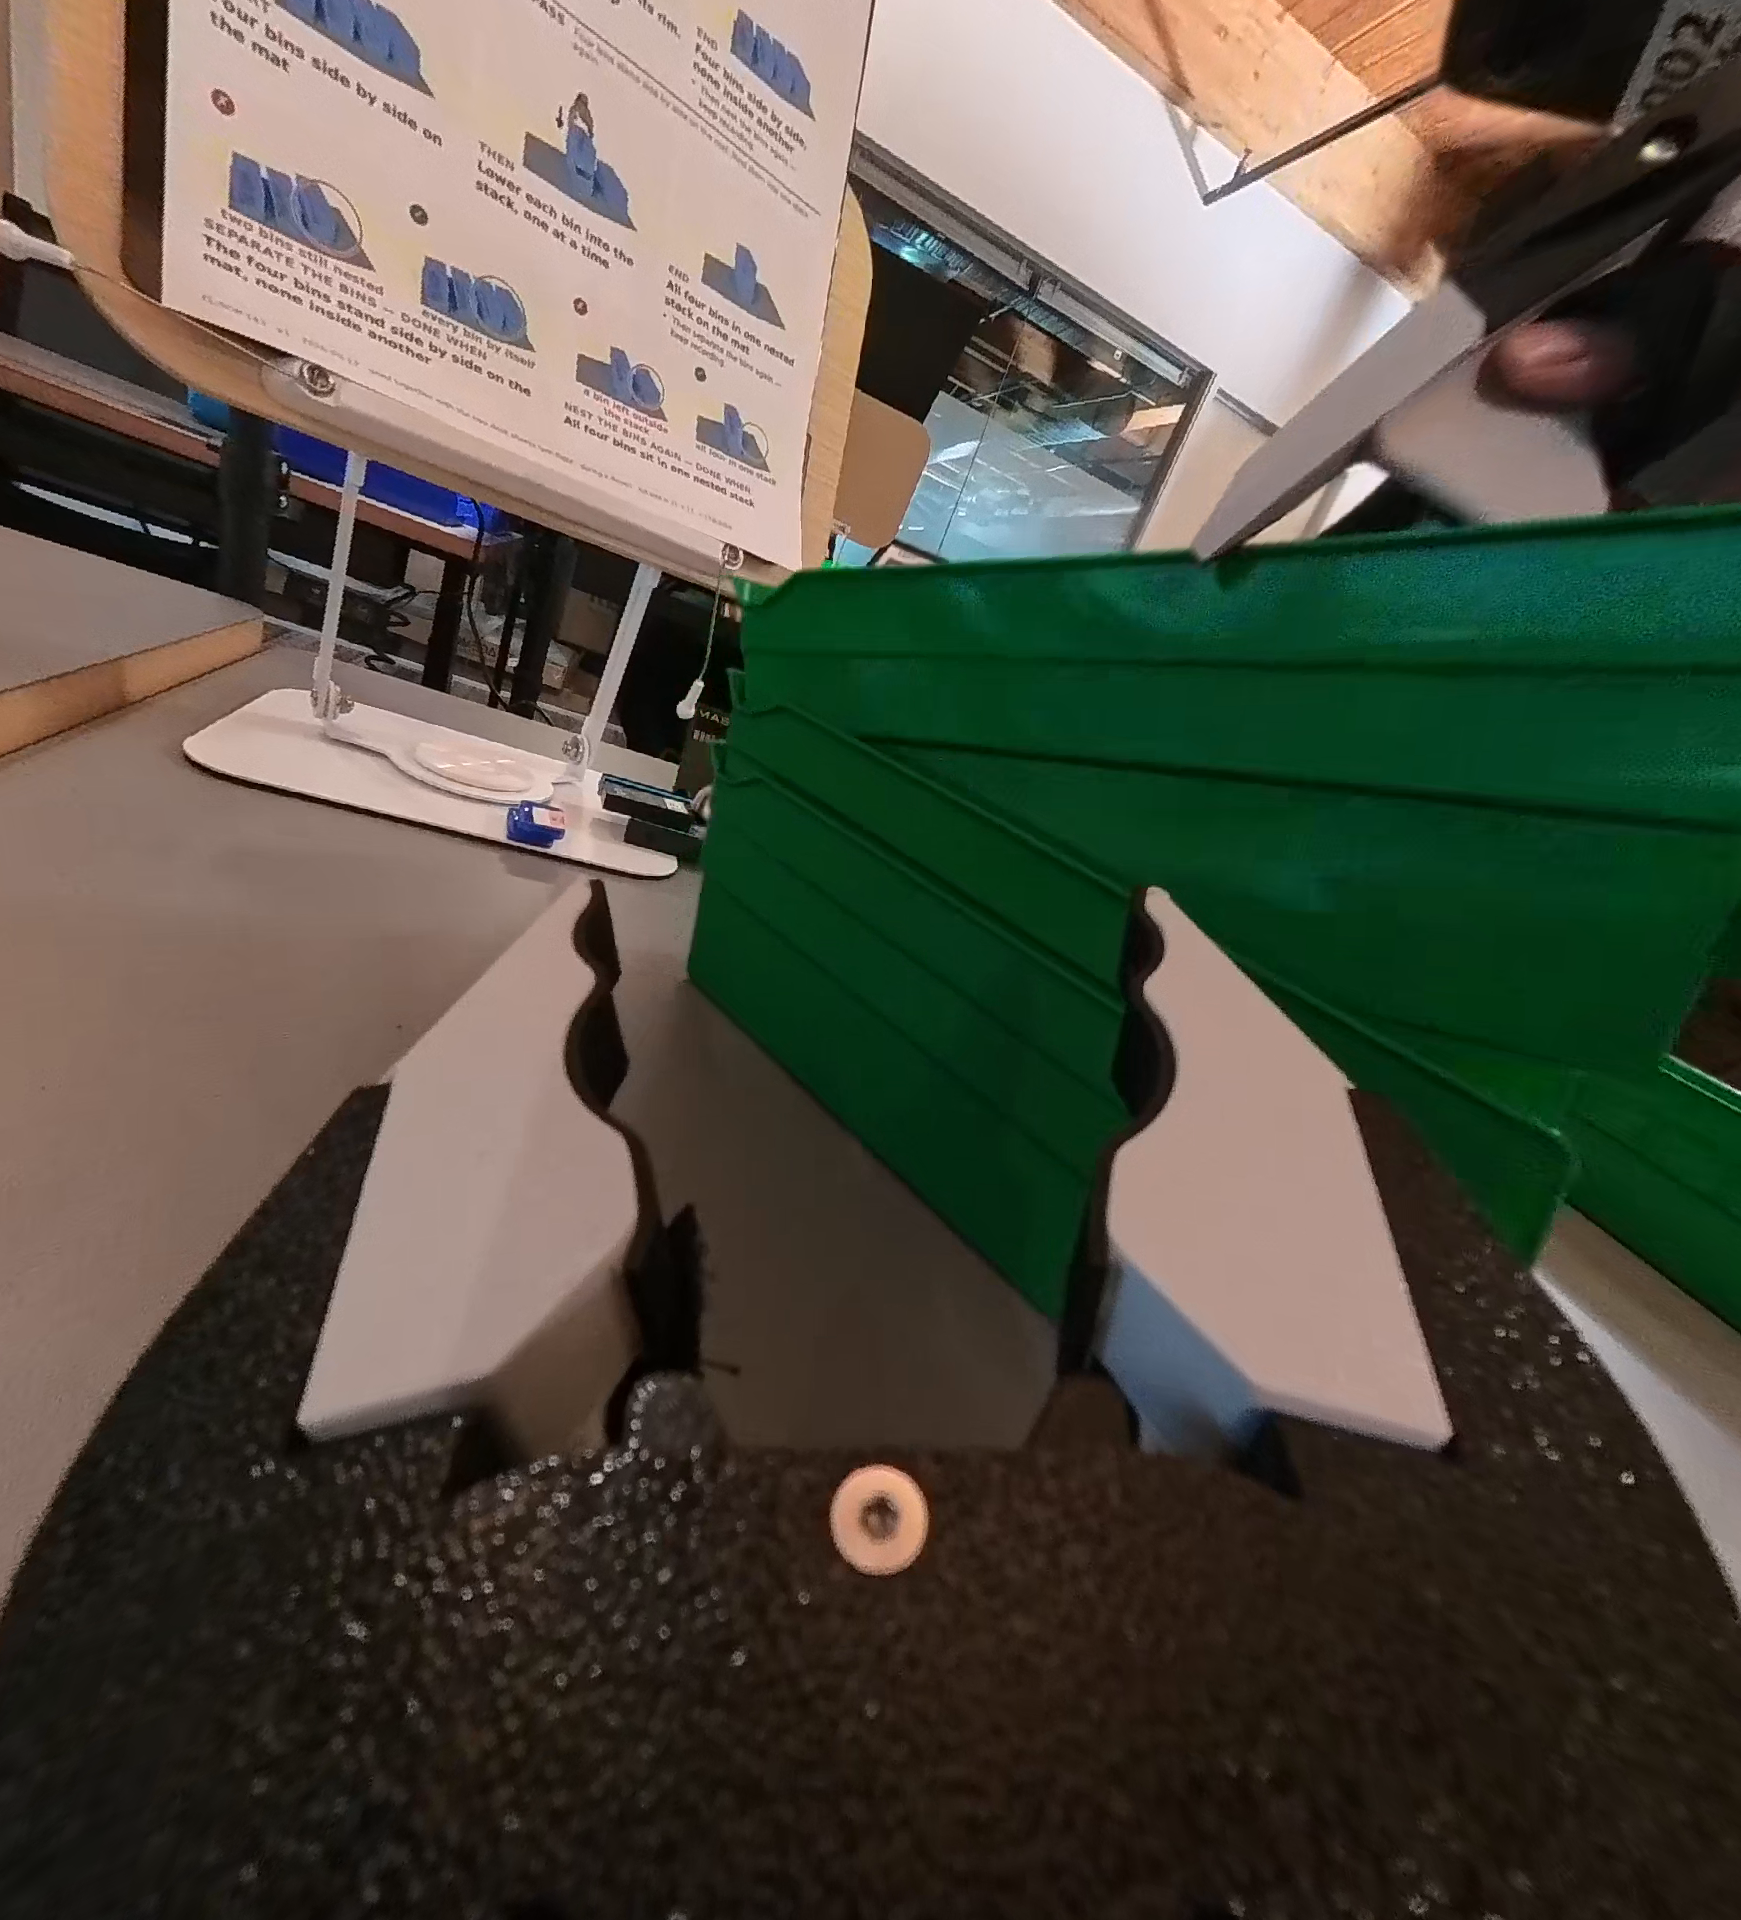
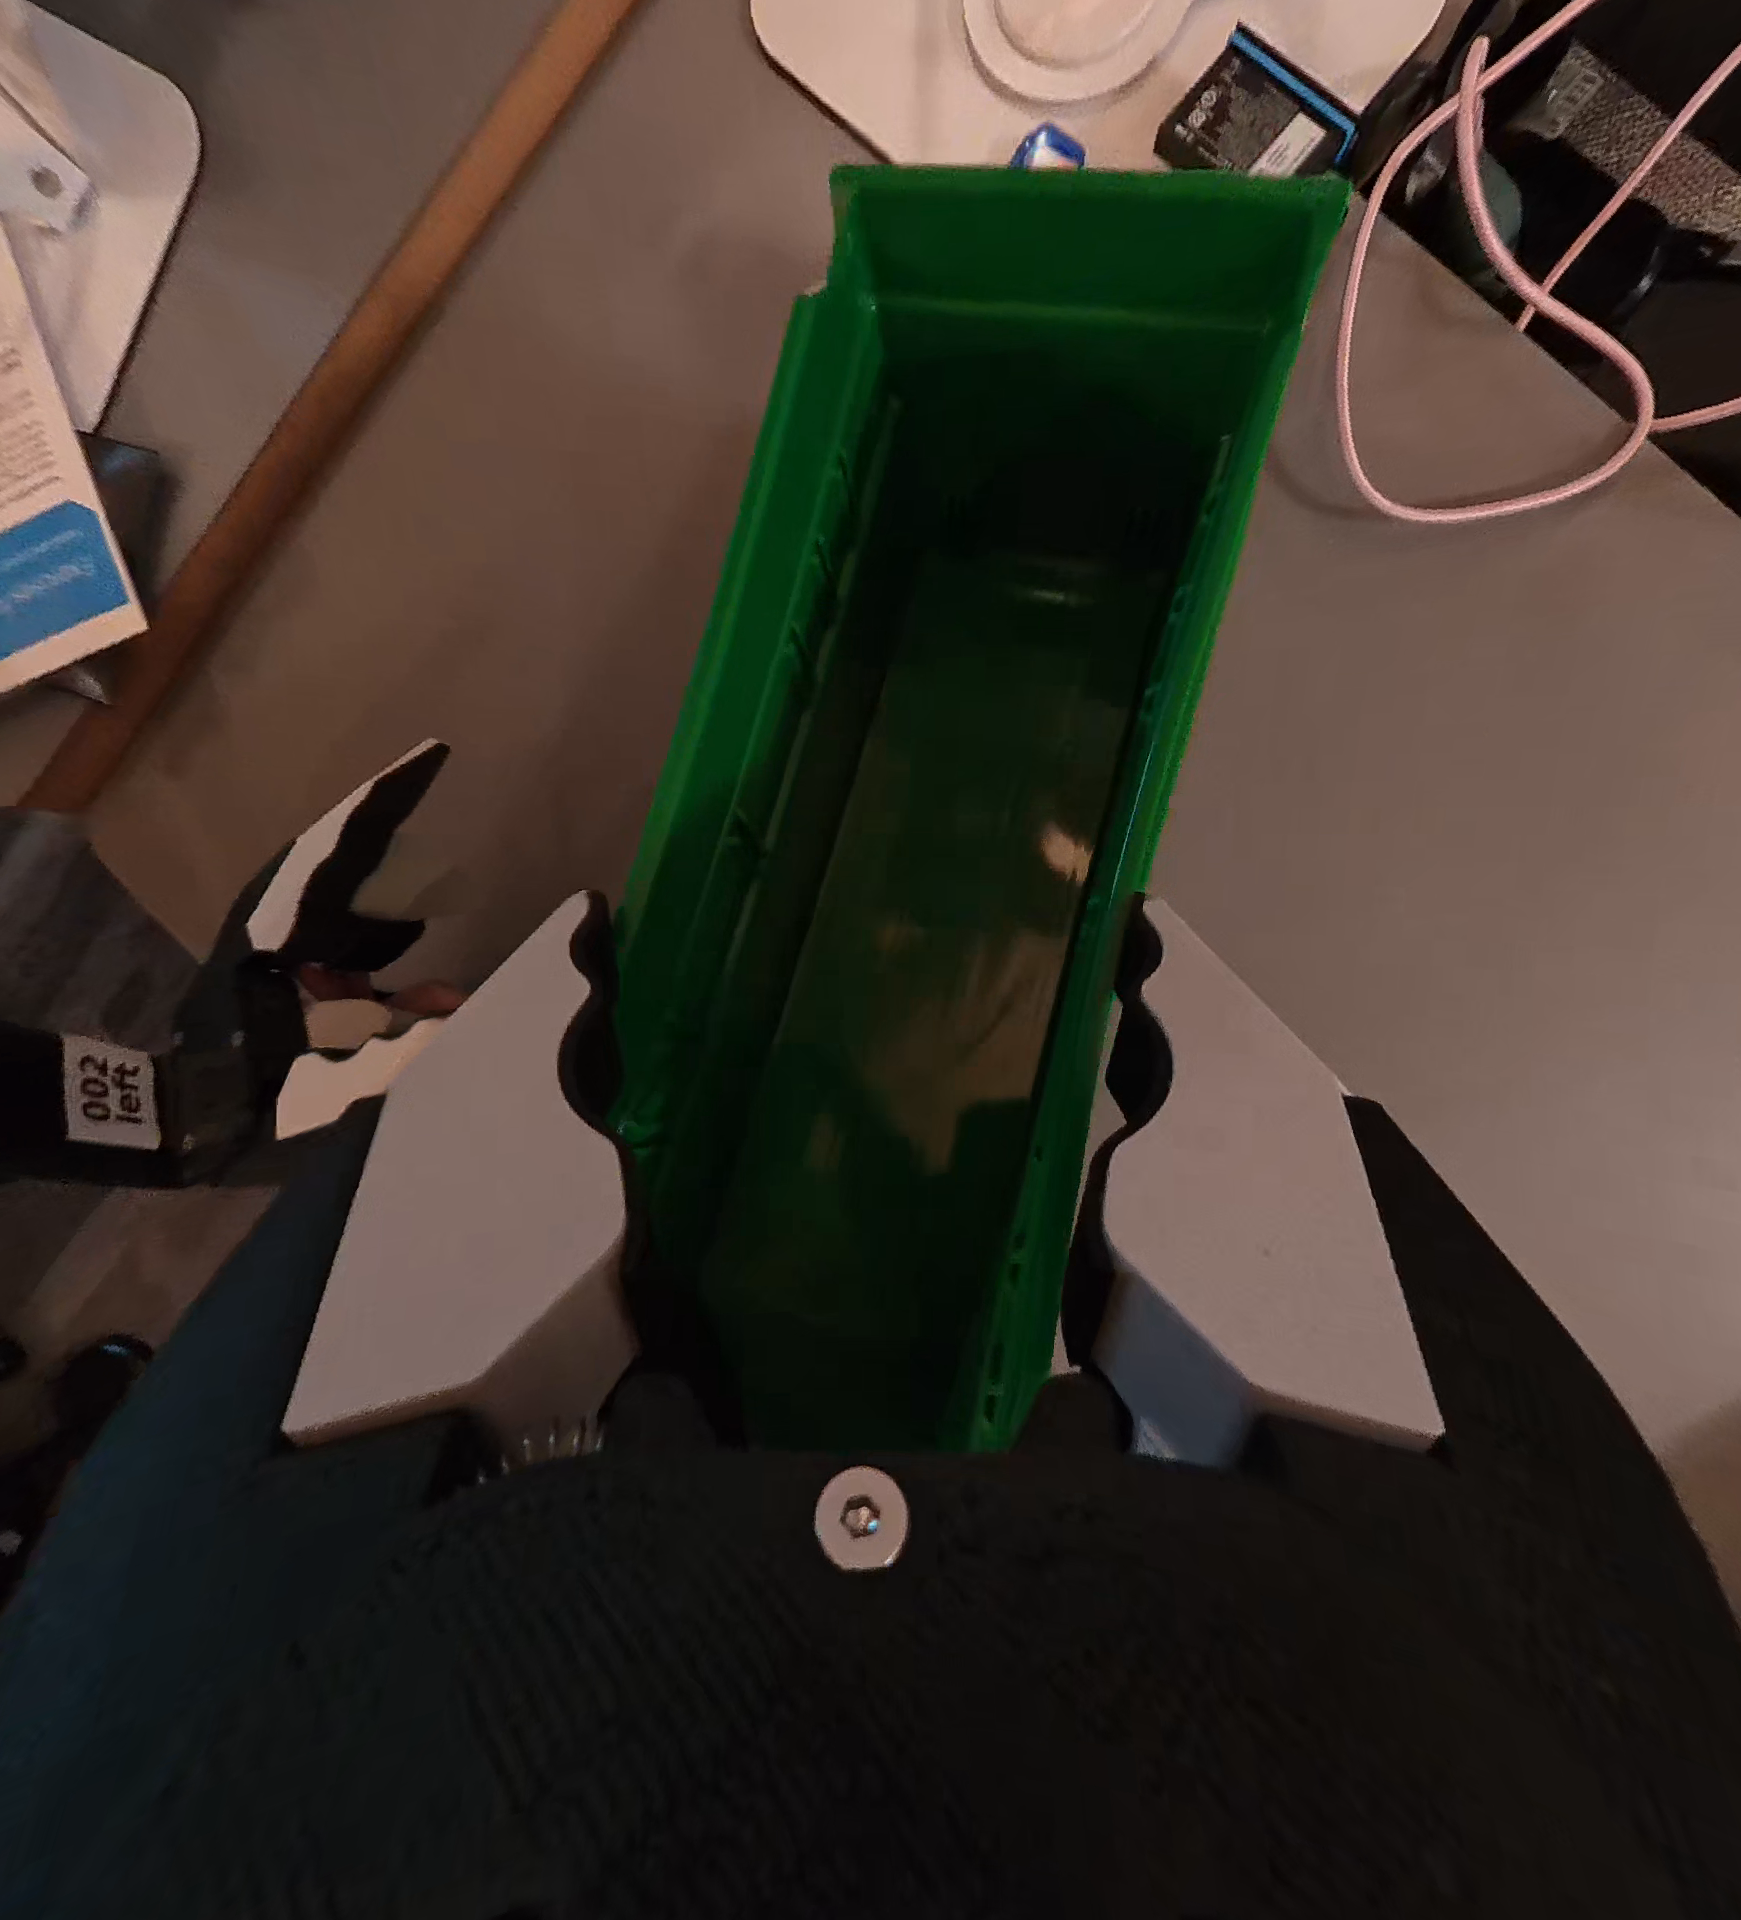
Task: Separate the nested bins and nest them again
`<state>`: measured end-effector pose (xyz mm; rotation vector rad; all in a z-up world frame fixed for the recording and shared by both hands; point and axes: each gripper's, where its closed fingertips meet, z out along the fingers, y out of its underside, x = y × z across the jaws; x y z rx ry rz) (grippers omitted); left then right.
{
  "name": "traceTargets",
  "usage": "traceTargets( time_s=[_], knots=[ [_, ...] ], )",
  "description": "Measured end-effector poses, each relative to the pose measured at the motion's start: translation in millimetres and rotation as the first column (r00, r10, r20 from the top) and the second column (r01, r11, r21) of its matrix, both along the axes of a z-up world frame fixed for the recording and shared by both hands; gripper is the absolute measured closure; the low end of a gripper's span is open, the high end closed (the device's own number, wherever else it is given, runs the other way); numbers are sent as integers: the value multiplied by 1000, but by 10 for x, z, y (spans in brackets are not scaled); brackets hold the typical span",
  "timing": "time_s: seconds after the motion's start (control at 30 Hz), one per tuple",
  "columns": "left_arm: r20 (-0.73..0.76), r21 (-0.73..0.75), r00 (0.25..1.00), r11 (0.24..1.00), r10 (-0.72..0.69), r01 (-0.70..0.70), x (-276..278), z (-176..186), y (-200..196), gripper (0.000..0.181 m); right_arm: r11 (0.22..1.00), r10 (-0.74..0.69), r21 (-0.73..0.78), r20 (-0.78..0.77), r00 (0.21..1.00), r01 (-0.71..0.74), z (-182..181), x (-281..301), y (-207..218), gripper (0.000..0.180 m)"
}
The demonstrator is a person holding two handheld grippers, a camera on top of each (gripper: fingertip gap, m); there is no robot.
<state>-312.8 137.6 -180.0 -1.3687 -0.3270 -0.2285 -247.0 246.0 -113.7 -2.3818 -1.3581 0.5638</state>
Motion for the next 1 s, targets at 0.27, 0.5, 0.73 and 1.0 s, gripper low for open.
traceTargets(
  time_s=[0.27,0.5,0.73,1.0],
  knots=[
    [10,0,1000,1000,-4,4,-2,-9,0,86,998,-13,57,-184,983,24,697,395,204,83],
    [1,-3,1000,1000,-3,3,16,-5,10,85,961,-229,83,-293,928,264,985,1492,844,85],
    [-43,56,997,996,-70,72,156,112,-7,78,877,-412,174,-212,886,449,225,2587,1309,86],
    [-177,-105,904,921,-389,376,690,-5,33,88,788,-586,144,-125,801,599,-752,3343,1558,86]
  ],
)
